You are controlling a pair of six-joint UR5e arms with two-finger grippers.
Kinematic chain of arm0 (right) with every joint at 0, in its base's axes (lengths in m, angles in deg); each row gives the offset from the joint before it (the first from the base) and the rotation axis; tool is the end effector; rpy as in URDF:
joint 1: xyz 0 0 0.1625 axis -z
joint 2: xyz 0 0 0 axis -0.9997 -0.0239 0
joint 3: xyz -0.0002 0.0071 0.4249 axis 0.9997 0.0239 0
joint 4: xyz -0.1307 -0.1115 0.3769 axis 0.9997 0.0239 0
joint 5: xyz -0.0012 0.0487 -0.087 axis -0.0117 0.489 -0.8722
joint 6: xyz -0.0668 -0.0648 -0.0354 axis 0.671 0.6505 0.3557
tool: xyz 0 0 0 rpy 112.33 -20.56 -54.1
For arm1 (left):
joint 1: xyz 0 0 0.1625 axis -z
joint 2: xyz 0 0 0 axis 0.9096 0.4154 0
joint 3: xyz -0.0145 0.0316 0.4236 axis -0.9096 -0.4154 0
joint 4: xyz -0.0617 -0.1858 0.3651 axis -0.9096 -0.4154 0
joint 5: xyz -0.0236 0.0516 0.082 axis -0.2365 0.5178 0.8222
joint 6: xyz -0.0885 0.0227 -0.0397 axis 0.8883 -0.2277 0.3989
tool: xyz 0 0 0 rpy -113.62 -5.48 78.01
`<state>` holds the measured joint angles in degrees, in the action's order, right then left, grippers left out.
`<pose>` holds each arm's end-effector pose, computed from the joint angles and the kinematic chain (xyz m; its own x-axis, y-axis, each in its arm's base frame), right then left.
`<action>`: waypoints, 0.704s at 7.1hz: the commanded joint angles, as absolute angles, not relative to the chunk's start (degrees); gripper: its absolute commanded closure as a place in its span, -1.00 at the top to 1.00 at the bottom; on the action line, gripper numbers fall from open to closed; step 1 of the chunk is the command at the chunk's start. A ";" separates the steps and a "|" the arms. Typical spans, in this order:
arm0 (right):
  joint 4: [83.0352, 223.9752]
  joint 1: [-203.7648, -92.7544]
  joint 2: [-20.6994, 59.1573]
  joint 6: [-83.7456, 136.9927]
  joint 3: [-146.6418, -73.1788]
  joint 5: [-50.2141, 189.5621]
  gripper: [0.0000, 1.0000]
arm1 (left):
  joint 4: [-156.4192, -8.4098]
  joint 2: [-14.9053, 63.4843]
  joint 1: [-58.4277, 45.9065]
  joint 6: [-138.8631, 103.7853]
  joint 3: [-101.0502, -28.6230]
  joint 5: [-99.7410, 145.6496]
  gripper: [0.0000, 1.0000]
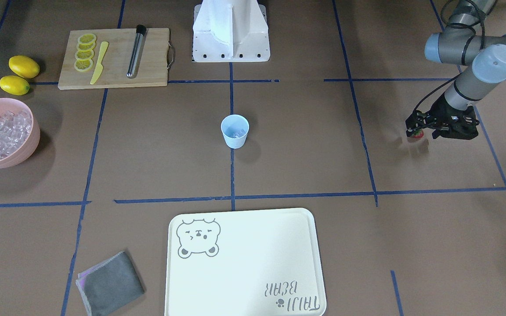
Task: Put ice and strawberries in cup
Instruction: 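Lower the left gripper onto the strawberry and grasp it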
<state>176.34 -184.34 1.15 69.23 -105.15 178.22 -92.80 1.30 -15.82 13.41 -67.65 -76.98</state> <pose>0.1162 -0.4849 0.6750 0.7021 -0.2691 0.6592 0.2347 0.9616 0.1426 0.2604 -0.4321 0.5918 0.6815 0.1185 -0.7222 -0.0419 0.9915 0.1231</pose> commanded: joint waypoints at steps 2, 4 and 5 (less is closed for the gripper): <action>176.34 -184.34 1.15 69.23 -105.16 178.14 0.99 | -92.70 1.18 -15.97 13.00 -68.17 -76.98 -0.87; 176.34 -184.34 1.15 69.23 -105.07 178.22 0.99 | -92.09 0.04 -15.62 12.64 -71.23 -78.55 -1.00; 176.34 -184.34 1.15 69.23 -105.07 178.22 0.99 | -90.78 0.21 -14.84 12.64 -72.99 -81.78 -1.00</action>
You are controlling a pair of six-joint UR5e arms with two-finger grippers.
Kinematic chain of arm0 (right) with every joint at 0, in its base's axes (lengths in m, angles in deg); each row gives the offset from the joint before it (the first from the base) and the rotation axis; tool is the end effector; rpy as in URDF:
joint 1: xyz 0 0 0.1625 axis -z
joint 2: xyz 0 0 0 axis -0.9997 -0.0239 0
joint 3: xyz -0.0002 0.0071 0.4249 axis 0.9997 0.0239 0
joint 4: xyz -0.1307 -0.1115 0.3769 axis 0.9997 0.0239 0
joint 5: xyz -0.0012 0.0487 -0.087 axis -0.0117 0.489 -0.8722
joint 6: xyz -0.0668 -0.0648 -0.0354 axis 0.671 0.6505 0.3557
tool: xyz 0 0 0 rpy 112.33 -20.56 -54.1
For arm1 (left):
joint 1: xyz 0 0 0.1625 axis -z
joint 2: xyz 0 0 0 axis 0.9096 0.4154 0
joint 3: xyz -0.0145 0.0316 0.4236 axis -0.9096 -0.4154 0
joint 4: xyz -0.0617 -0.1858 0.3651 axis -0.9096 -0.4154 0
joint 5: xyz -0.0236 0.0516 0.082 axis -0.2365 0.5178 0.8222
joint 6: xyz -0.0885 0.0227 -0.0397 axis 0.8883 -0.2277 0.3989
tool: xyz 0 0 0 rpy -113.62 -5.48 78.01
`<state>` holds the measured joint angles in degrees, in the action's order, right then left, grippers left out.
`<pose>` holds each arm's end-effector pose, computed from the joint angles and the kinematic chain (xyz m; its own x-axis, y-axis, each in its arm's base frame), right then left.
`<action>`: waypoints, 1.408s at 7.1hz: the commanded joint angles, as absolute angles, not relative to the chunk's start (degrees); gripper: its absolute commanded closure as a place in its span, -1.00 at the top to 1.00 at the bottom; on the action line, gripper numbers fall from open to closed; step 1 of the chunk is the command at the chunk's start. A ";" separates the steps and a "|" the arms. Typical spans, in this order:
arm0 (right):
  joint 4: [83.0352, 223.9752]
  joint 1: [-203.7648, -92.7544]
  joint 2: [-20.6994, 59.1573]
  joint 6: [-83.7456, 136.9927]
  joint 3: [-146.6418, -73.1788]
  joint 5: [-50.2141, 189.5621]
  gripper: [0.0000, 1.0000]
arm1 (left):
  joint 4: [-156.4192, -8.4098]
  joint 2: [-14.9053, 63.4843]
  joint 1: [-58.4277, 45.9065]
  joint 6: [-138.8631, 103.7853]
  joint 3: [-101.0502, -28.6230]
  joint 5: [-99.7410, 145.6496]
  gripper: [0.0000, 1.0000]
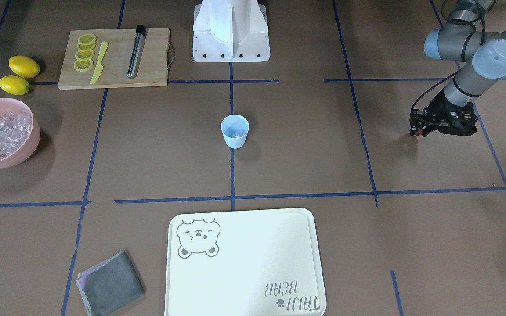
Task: Put ice and strawberries in cup
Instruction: 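Lower the left gripper onto the strawberry and grasp it, then carry the strawberry with the left gripper over the blue cup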
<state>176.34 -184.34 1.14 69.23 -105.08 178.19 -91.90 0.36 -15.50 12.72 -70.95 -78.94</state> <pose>0.1162 -0.4847 0.6757 0.7023 -0.2682 0.6594 0.2348 0.9617 0.1411 0.2548 -0.4253 0.5704 0.6516 0.1421 -0.7451 -0.0604 0.9889 0.1358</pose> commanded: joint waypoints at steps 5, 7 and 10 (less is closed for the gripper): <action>176.34 -184.34 1.23 69.23 -105.07 178.22 0.99 | -53.93 3.01 -8.07 -2.63 -94.93 -82.08 -1.00; 176.34 -184.43 1.50 69.23 -105.07 178.22 0.99 | -43.88 8.87 -8.06 -2.56 -101.55 -82.07 -1.00; 176.34 -184.43 1.06 69.14 -105.16 178.22 0.99 | -34.07 24.53 -14.52 13.09 -101.13 -79.28 -0.91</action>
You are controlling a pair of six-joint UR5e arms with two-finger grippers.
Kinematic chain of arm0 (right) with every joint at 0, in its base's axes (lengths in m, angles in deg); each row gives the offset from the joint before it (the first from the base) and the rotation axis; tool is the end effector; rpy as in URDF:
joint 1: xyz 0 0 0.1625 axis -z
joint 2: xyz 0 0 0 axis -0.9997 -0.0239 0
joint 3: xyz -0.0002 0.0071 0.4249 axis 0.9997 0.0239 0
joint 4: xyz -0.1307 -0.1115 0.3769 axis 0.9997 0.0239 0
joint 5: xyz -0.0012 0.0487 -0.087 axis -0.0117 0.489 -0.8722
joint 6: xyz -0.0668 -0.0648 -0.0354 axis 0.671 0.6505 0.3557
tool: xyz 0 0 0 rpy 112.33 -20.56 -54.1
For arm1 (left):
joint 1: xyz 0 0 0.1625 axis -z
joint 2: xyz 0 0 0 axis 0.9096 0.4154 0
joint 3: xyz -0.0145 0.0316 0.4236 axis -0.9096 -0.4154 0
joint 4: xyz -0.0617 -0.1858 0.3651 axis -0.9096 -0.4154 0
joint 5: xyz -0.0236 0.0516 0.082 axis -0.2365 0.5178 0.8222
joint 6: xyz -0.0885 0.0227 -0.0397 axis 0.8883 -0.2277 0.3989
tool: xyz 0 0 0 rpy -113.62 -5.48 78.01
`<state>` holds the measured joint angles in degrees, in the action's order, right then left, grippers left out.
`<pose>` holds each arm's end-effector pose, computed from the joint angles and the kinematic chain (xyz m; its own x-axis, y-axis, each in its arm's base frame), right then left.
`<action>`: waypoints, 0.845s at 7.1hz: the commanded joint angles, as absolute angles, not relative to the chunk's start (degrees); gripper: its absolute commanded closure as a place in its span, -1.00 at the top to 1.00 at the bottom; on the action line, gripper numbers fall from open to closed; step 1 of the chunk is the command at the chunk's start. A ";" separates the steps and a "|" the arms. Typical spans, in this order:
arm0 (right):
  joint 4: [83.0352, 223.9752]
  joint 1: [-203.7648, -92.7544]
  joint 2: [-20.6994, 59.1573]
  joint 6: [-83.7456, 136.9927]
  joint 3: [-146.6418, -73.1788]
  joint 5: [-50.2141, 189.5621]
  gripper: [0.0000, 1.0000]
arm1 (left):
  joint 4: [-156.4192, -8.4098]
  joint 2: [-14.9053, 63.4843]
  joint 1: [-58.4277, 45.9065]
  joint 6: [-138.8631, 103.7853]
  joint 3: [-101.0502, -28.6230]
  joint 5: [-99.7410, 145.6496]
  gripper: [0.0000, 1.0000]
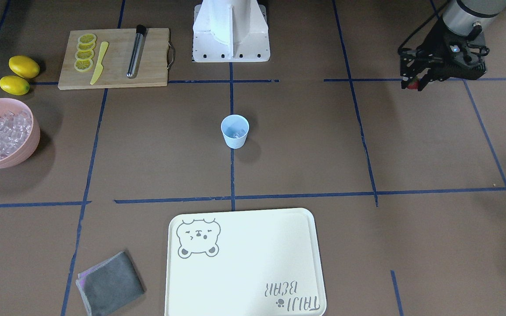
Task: Put ice and strawberries in cup
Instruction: 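Carry the strawberry with the left gripper over the blue cup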
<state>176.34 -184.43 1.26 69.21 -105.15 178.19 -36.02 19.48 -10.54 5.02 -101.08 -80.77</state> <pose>0.1171 -0.4857 0.6741 0.7031 -0.2690 0.6583 0.2331 0.9617 0.1440 0.2124 -0.4345 0.2807 0.6878 0.1511 -0.7100 -0.0897 0.9883 0.1234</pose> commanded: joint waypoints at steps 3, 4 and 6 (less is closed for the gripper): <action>176.34 -184.43 -0.26 69.23 -105.51 178.31 0.99 | -34.25 39.27 -27.55 33.34 -93.18 -71.00 -0.88; 176.34 -184.43 -0.43 69.14 -105.86 178.31 0.99 | -34.60 44.28 -30.79 38.34 -89.31 -70.48 -0.88; 176.34 -184.43 -1.31 69.14 -107.35 178.22 0.99 | -36.08 53.18 -34.67 43.56 -79.82 -66.80 -0.88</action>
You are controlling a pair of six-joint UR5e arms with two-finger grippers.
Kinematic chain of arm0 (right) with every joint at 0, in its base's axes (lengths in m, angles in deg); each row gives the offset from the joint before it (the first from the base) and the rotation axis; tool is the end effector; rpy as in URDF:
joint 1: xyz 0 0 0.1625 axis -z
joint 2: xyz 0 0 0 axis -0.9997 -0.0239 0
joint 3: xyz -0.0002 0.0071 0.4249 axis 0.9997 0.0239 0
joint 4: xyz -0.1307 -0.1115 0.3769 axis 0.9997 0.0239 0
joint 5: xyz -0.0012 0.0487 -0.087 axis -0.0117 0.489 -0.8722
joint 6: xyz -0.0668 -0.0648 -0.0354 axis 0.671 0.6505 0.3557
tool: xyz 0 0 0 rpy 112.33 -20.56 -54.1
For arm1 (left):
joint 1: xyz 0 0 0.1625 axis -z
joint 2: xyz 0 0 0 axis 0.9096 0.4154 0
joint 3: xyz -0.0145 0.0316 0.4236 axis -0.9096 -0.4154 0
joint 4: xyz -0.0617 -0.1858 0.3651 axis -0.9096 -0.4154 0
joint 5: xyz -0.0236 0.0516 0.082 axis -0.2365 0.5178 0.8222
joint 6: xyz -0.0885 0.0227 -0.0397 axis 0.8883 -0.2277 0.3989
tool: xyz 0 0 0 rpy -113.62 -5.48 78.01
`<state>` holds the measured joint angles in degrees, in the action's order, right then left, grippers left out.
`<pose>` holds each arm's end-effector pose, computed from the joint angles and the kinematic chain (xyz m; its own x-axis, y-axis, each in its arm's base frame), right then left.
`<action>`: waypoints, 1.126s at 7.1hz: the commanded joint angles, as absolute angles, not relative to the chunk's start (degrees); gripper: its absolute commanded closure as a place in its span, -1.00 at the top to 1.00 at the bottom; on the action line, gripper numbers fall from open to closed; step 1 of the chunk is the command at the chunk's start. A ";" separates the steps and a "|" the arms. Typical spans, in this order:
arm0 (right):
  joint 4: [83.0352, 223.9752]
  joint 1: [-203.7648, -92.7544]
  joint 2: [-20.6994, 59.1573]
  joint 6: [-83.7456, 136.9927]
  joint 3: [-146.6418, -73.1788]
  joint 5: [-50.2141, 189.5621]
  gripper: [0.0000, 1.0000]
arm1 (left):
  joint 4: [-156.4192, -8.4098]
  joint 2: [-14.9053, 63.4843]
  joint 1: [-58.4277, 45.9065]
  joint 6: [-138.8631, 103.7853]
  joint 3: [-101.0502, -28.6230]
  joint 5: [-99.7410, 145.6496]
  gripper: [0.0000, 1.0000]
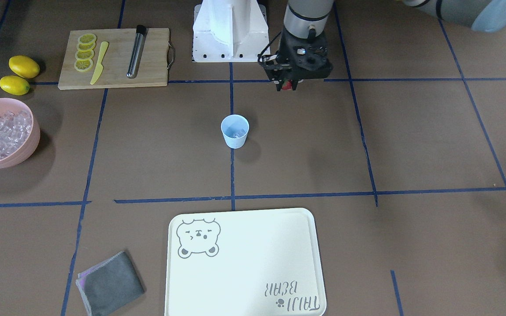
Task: Put ice and strawberries in cup
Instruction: 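Carry the strawberry with the left gripper over the blue cup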
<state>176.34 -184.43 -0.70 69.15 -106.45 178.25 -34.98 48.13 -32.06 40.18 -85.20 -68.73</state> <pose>0.1154 -0.4703 0.6798 0.7019 -0.2603 0.6630 0.2319 0.9636 0.1328 0.4448 -0.4060 0.1137 0.6604 -0.1033 -0.7438 0.0835 0.9944 -0.0640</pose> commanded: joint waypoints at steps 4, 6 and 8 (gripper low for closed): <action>176.34 -184.43 -1.31 69.14 -107.44 178.31 0.99 | -50.24 56.98 -35.05 48.06 -64.60 -64.58 -0.86; 176.34 -184.43 -1.31 69.14 -107.44 178.23 0.99 | -50.25 57.17 -35.05 48.15 -63.69 -64.58 -0.04; 176.34 -184.43 -1.31 69.14 -107.44 178.22 0.99 | -50.16 56.99 -35.05 47.98 -63.87 -64.50 0.92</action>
<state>176.34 -184.43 -1.32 69.14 -107.44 178.23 -50.16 57.05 -35.04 48.06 -63.86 -64.57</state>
